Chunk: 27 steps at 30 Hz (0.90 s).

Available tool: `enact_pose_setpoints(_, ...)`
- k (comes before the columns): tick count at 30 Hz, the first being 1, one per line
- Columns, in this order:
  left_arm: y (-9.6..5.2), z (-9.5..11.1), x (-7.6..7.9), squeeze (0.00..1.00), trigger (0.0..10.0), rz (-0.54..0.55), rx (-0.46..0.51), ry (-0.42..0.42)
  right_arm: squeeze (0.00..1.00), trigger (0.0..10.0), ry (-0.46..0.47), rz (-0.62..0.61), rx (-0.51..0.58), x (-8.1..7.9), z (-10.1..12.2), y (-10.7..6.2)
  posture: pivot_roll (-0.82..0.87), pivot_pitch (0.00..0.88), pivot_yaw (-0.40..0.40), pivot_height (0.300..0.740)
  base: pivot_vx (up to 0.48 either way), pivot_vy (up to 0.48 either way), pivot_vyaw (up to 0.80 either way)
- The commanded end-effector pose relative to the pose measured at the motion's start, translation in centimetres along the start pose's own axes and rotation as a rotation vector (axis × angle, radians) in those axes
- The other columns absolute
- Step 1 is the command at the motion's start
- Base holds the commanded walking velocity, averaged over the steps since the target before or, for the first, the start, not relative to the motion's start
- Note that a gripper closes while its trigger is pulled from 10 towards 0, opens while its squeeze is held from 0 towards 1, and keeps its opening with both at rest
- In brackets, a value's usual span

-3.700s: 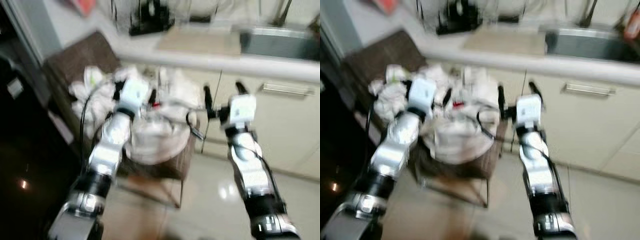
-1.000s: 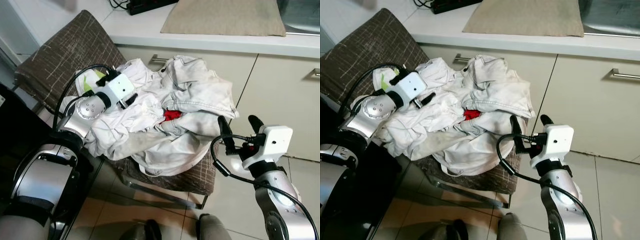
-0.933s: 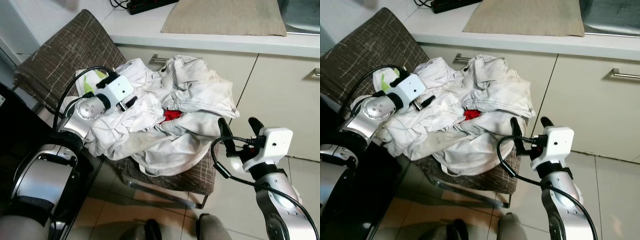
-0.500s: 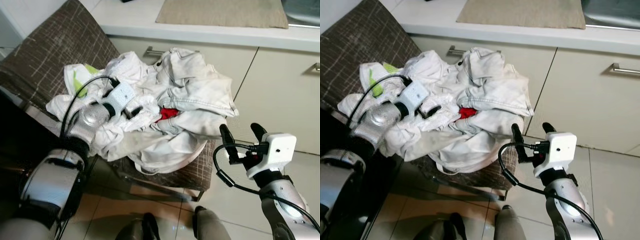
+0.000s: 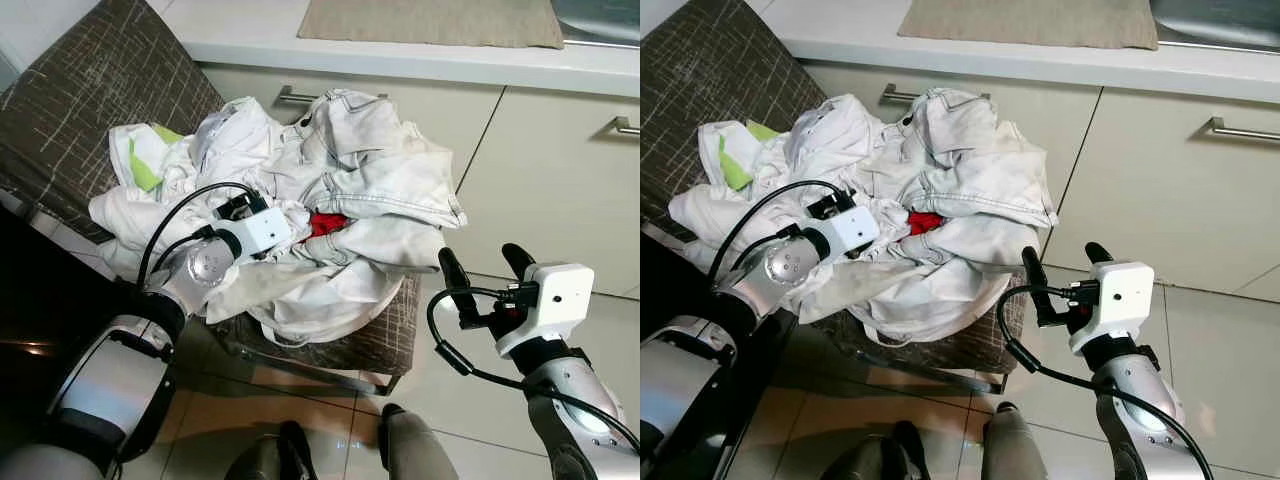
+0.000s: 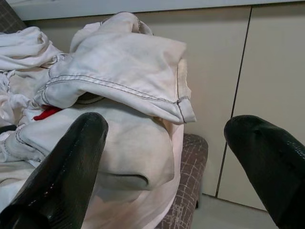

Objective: Clothes washing

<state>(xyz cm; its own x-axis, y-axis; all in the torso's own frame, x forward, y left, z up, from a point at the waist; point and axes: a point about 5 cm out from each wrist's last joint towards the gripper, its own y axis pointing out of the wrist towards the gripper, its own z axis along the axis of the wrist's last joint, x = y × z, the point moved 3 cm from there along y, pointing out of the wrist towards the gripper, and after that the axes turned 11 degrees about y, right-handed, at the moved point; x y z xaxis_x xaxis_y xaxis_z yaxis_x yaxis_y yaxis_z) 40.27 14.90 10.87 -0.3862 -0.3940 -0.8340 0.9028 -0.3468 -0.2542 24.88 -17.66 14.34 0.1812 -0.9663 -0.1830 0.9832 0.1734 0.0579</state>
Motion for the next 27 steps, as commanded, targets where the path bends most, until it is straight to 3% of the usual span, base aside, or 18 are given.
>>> enact_pose_setpoints(1,-0.3,-1.4,0.9,0.0,0.0,-0.01,-0.065,-0.205,0.0,10.0,0.003,-0.005,-0.004,0.2,0.1,0.3,-0.43,0.233,0.114,0.74,0.0,0.0,0.0)
enact_pose_setpoints(5,-0.3,-1.7,0.3,0.0,0.0,0.044,-0.082,-0.357,0.0,10.0,0.02,-0.017,0.009,0.3,0.1,0.9,-0.42,0.214,0.119,0.74,0.0,0.0,0.0)
enact_pose_setpoints(8,-0.4,-1.8,0.7,0.0,0.0,0.043,-0.08,-0.415,0.0,10.0,0.034,-0.027,0.012,0.4,0.0,1.1,-0.41,0.205,0.121,0.74,0.0,0.0,0.0)
enact_pose_setpoints(15,-0.3,-1.5,1.8,0.0,0.0,0.003,-0.068,-0.434,0.0,10.0,0.038,-0.017,0.007,0.2,-0.5,1.8,-0.39,0.168,0.125,0.74,0.0,0.0,0.0)
enact_pose_setpoints(18,-0.4,-1.1,0.9,0.0,0.0,0.082,-0.028,-0.357,0.0,10.0,0.036,-0.014,0.011,0.3,-0.6,2.4,-0.38,0.141,0.132,0.74,0.0,0.0,0.0)
enact_pose_setpoints(21,-0.4,-1.0,0.8,0.0,0.0,0.104,-0.024,-0.337,0.0,10.0,0.035,-0.013,0.013,0.4,-0.6,2.6,-0.38,0.141,0.132,0.74,0.0,0.0,0.0)
enact_pose_setpoints(23,-0.4,-0.7,1.6,0.0,0.0,0.109,-0.009,-0.367,0.0,10.0,0.039,-0.017,0.017,0.4,-0.6,2.9,-0.38,0.122,0.129,0.74,0.0,0.0,0.0)
enact_pose_setpoints(27,-0.5,-0.9,3.4,0.0,0.0,0.142,-0.032,-0.607,0.0,10.0,0.056,-0.024,0.02,0.6,-0.8,3.9,-0.34,0.1,0.122,0.74,0.0,0.0,0.0)
